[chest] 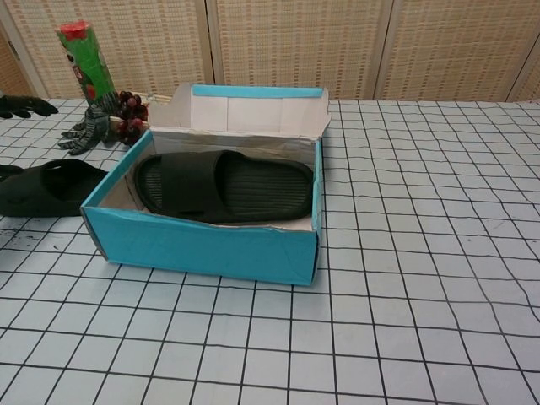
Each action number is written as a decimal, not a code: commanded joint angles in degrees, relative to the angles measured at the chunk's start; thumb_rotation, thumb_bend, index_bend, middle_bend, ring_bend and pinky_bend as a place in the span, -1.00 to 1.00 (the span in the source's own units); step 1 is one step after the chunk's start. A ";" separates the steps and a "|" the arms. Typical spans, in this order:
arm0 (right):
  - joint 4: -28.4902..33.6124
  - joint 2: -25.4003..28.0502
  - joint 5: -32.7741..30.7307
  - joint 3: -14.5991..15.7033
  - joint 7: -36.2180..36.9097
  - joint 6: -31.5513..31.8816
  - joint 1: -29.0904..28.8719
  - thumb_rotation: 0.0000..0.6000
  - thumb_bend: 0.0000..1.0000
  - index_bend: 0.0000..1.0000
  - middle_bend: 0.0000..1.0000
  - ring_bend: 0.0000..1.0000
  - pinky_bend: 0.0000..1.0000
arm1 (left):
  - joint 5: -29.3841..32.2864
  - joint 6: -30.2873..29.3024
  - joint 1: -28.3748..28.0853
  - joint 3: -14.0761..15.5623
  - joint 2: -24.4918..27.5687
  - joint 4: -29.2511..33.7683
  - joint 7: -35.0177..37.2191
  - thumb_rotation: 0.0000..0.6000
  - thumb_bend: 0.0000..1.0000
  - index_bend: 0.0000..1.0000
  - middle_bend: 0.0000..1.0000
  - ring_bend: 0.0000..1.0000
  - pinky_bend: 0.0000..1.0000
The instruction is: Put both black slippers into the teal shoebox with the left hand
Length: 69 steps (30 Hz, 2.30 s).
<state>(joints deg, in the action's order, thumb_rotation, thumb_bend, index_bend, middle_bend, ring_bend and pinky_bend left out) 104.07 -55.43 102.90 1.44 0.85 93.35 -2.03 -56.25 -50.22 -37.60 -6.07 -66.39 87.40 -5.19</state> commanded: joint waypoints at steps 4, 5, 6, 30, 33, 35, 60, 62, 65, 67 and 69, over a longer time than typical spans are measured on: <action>0.66 -0.13 0.83 0.43 -0.88 -0.39 0.12 1.00 -0.77 -1.00 -1.00 -1.00 -1.00 | 2.28 1.64 0.40 1.11 -2.19 -2.42 -1.68 1.00 -0.37 -1.00 -1.00 -1.00 -1.00; 0.66 -0.19 0.87 0.46 -0.90 -0.47 0.11 1.00 -0.77 -1.00 -1.00 -1.00 -1.00 | 2.68 1.83 0.44 1.19 -2.78 -3.17 -1.86 1.00 -0.36 -1.00 -1.00 -1.00 -1.00; 0.61 -0.25 0.85 0.51 -0.89 -0.62 0.10 1.00 -0.77 -1.00 -1.00 -1.00 -1.00 | 3.13 2.01 0.45 1.21 -3.62 -4.38 -2.08 1.00 -0.36 -1.00 -1.00 -1.00 -1.00; -1.29 -1.45 -2.03 -0.27 0.13 -2.20 -0.31 1.00 -0.77 -1.00 -1.00 -1.00 -1.00 | 4.64 12.19 -0.86 -0.61 -14.46 -22.02 2.85 1.00 -0.37 -1.00 -1.00 -1.00 -0.99; -1.54 -1.45 -2.14 -0.23 0.41 -2.30 -0.31 1.00 -0.77 -1.00 -1.00 -1.00 -1.00 | 4.57 12.63 -0.89 -0.41 -15.92 -23.94 2.64 1.00 -0.37 -1.00 -1.00 -1.00 -0.98; -1.62 -1.44 -2.19 -0.20 0.45 -2.45 -0.35 1.00 -0.77 -1.00 -1.00 -1.00 -1.00 | 4.19 12.16 -0.75 -0.25 -17.02 -25.34 2.23 1.00 -0.38 -1.00 -1.00 -1.00 -0.96; -1.95 -2.11 -2.86 -0.34 -0.05 -3.61 -0.81 1.00 -0.77 -1.00 -1.00 -1.00 -1.00 | -3.24 1.84 1.83 -5.58 -15.69 -26.30 7.23 1.00 -0.16 0.07 0.26 0.09 -0.29; -1.95 -2.12 -2.93 -0.33 -0.14 -3.67 -0.82 1.00 -0.77 -1.00 -1.00 -1.00 -1.00 | -2.87 1.63 1.58 -6.46 -14.48 -25.37 6.90 1.00 -0.16 0.07 0.26 0.09 -0.28; -1.96 -2.13 -3.07 -0.41 -0.20 -3.52 -0.74 1.00 -0.77 -1.00 -1.00 -1.00 -1.00 | -2.01 1.54 1.34 -7.44 -12.98 -24.46 5.98 1.00 -0.16 0.07 0.27 0.09 -0.28; -1.99 -2.22 -3.15 -0.40 -0.27 -3.67 -0.79 1.00 -0.77 -1.00 -1.00 -1.00 -1.00 | -1.36 1.65 1.29 -7.96 -12.23 -23.82 5.68 1.00 -0.16 0.07 0.26 0.09 -0.28; -1.94 -2.29 -3.10 -0.37 -0.39 -3.86 -0.88 1.00 -0.77 -1.00 -1.00 -1.00 -1.00 | -0.91 1.67 1.35 -8.33 -11.67 -23.22 5.65 1.00 -0.16 0.07 0.26 0.09 -0.28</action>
<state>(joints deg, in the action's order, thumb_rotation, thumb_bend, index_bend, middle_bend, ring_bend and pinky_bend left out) 102.12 -57.71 99.79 1.06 0.48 89.52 -2.89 -57.30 -48.53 -36.26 -14.23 -78.27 63.94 0.50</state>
